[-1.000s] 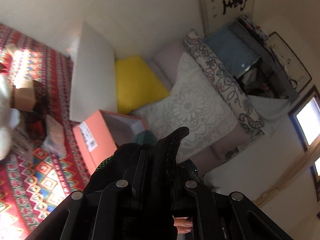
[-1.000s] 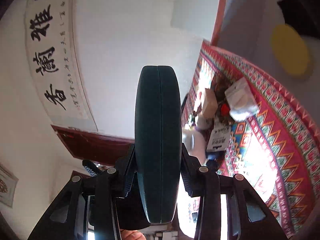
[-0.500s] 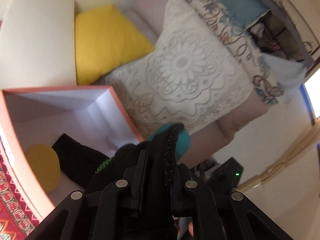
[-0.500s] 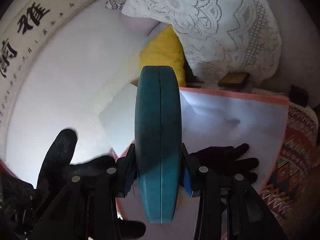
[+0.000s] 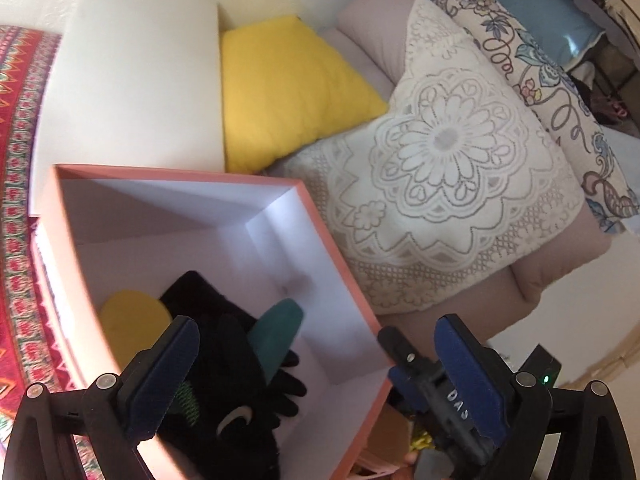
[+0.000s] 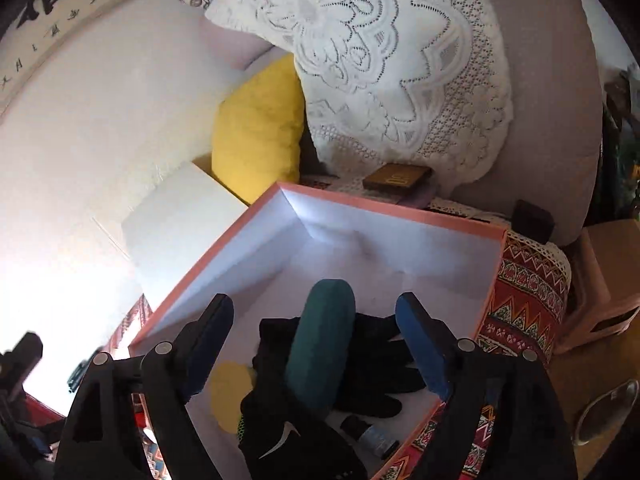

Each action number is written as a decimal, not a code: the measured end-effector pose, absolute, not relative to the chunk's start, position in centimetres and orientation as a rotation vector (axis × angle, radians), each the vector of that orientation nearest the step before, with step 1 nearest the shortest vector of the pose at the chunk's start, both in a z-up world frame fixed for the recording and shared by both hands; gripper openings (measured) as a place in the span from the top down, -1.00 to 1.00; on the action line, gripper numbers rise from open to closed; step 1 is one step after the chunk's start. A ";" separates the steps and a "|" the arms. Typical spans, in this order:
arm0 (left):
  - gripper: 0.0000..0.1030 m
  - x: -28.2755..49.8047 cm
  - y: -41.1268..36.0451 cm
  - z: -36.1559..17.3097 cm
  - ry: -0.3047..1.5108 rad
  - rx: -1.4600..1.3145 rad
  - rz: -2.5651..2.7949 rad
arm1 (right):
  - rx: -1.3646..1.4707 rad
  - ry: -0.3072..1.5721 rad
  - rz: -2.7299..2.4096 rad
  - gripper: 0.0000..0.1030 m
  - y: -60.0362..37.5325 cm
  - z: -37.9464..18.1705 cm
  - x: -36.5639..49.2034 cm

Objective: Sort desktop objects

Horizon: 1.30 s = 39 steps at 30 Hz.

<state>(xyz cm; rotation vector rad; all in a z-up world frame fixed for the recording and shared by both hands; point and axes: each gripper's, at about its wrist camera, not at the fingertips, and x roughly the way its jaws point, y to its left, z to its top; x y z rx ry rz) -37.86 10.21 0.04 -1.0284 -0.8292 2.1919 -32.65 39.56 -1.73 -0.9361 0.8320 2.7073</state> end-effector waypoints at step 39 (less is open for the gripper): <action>-0.77 -15.7 -20.7 -15.6 -0.494 -1.492 2.824 | -2.271 0.265 3.389 -0.52 -6.9 -10.6 -26.8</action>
